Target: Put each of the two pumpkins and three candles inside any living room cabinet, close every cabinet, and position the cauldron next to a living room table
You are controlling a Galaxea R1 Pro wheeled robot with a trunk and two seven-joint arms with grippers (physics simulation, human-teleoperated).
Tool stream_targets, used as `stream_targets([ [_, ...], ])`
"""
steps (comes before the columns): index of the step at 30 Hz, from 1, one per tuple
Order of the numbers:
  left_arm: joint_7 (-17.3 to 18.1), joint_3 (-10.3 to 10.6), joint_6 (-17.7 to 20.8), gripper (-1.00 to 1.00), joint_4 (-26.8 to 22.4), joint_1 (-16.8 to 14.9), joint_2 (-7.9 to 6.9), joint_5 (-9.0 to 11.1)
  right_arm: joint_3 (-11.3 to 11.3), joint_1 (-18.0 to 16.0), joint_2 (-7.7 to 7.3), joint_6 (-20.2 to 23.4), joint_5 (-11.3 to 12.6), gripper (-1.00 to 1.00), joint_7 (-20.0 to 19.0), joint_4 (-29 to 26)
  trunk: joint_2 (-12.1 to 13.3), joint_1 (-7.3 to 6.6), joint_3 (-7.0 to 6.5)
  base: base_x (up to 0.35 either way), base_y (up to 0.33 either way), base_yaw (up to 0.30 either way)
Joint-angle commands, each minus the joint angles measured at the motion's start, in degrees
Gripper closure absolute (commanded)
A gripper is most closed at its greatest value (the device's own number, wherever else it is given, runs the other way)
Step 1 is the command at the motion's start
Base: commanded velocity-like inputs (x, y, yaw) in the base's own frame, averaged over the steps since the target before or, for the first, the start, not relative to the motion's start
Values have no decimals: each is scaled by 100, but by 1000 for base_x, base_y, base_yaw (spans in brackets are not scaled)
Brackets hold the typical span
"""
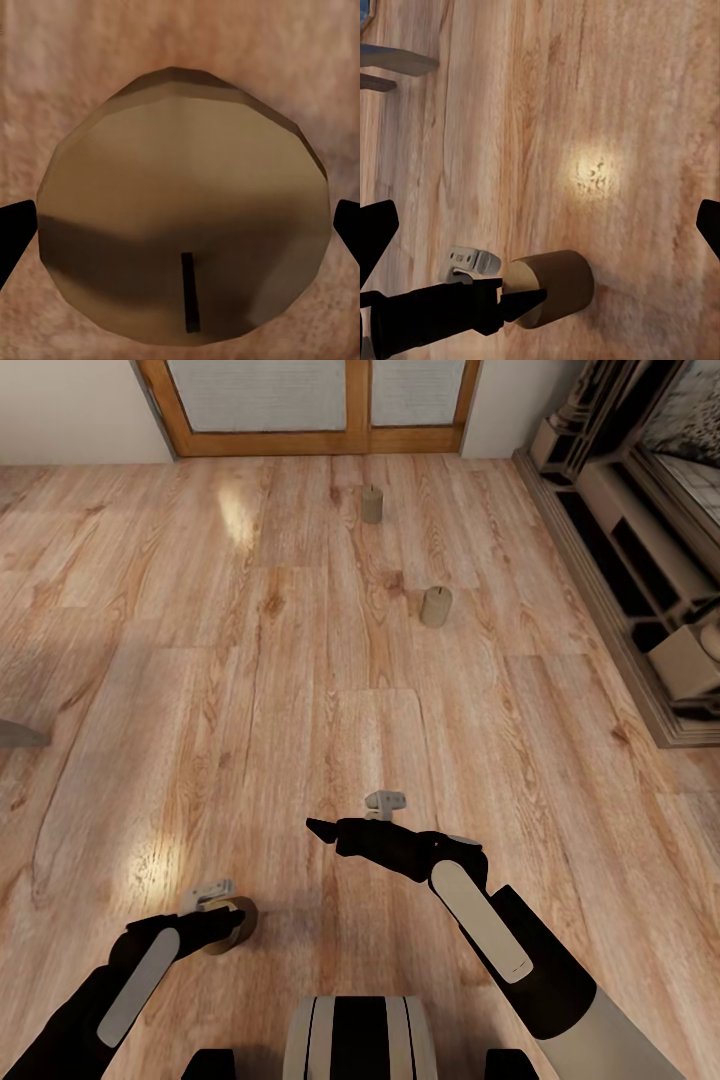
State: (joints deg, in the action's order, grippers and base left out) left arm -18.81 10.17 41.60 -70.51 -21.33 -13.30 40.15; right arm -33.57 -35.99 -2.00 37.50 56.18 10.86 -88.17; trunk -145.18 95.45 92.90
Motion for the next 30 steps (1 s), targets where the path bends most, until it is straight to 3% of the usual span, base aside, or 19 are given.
stream_targets([
  [1, -55, -4, 14, 100, -7, -2, -6, 36, -9, -5, -3, 3, 60, -100, 57, -8, -1, -1, 3, 0, 0, 0],
  [28, -53, -42, 15, 100, -7, -2, -6, 36, -9, -5, -5, 3, 60, -100, 57, 1, -1, -1, 3, 0, 0, 0],
  [30, -53, -42, 15, 100, -7, -2, -6, 36, -9, -5, -4, 3, 60, -100, 57, 1, 1, -6, -41, 0, 0, 0],
])
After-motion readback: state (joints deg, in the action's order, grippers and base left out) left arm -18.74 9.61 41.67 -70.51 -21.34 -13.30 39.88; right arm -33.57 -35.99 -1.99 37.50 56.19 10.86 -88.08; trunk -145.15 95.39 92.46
